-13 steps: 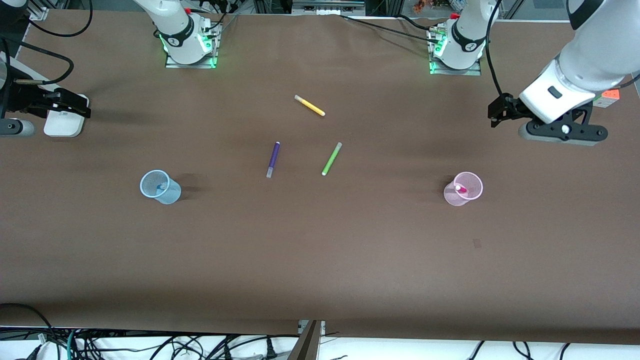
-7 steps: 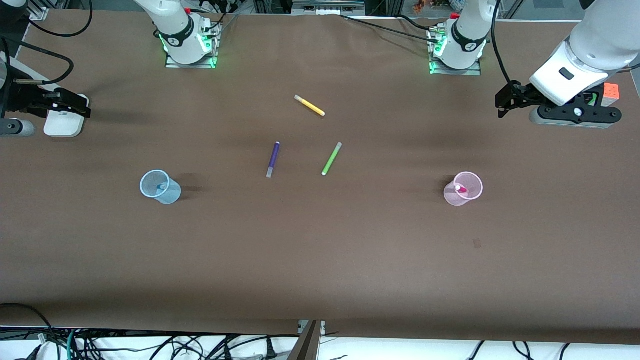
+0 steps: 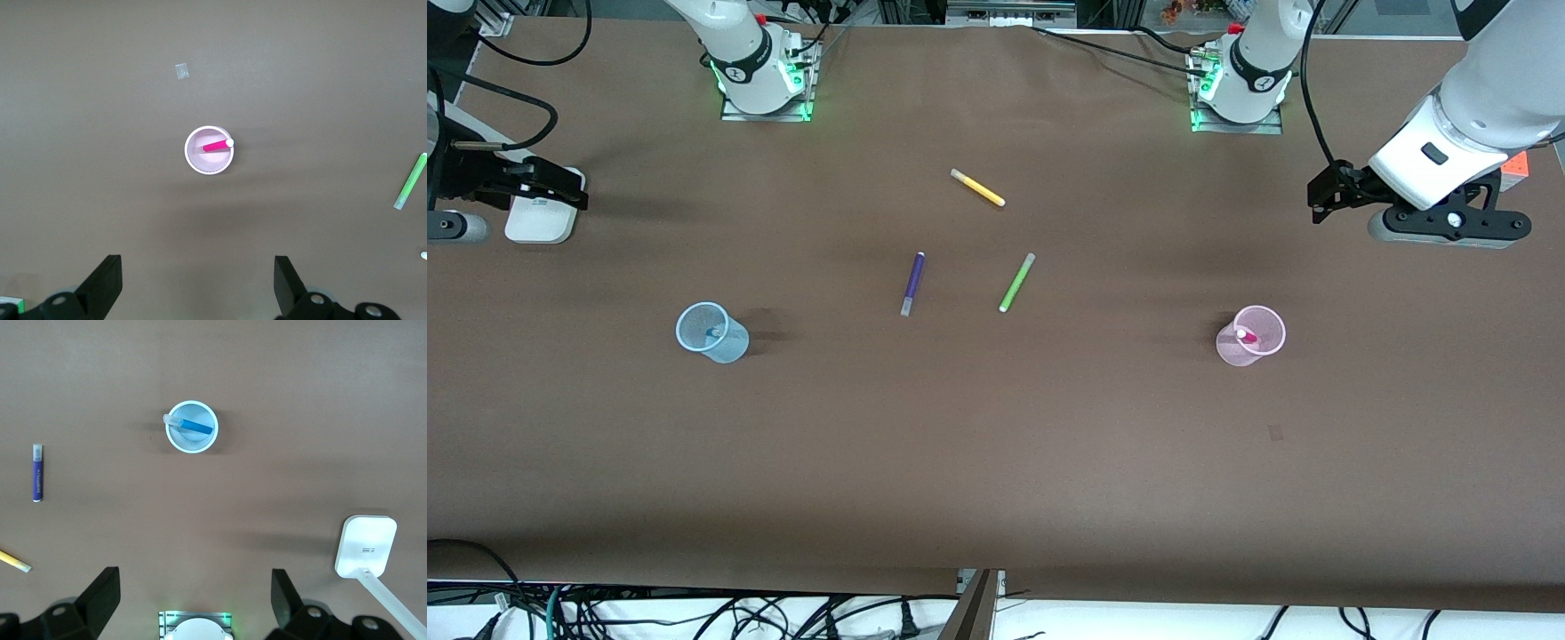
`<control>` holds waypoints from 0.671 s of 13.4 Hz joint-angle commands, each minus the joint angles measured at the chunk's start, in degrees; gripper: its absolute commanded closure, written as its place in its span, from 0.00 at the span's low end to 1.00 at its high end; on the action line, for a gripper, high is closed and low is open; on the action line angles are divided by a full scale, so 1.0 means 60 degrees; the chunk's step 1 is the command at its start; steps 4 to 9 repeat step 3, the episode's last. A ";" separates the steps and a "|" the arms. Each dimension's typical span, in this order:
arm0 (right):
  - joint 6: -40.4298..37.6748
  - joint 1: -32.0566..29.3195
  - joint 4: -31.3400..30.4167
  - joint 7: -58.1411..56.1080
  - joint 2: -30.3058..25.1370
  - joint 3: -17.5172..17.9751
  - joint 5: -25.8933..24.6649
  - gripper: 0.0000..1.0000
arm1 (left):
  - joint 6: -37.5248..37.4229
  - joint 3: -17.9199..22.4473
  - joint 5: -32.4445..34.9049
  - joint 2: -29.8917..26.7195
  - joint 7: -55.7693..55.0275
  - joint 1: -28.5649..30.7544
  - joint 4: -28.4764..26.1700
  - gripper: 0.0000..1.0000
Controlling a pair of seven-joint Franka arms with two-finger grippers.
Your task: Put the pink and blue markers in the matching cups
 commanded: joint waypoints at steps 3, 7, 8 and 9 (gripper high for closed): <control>-0.0111 -0.0073 0.0202 0.0135 0.0063 0.0037 0.0013 0.00 | -0.0302 0.0062 -0.0234 0.0151 0.0067 0.0007 0.0432 0.00; -0.0111 -0.0073 0.0202 0.0135 0.0063 0.0037 0.0013 0.00 | -0.0302 0.0062 -0.0234 0.0151 0.0067 0.0007 0.0432 0.00; -0.0111 -0.0073 0.0202 0.0135 0.0063 0.0037 0.0013 0.00 | -0.0302 0.0062 -0.0234 0.0151 0.0067 0.0007 0.0432 0.00; -0.0111 -0.0073 0.0202 0.0135 0.0063 0.0037 0.0013 0.00 | -0.0302 0.0062 -0.0234 0.0151 0.0067 0.0007 0.0432 0.00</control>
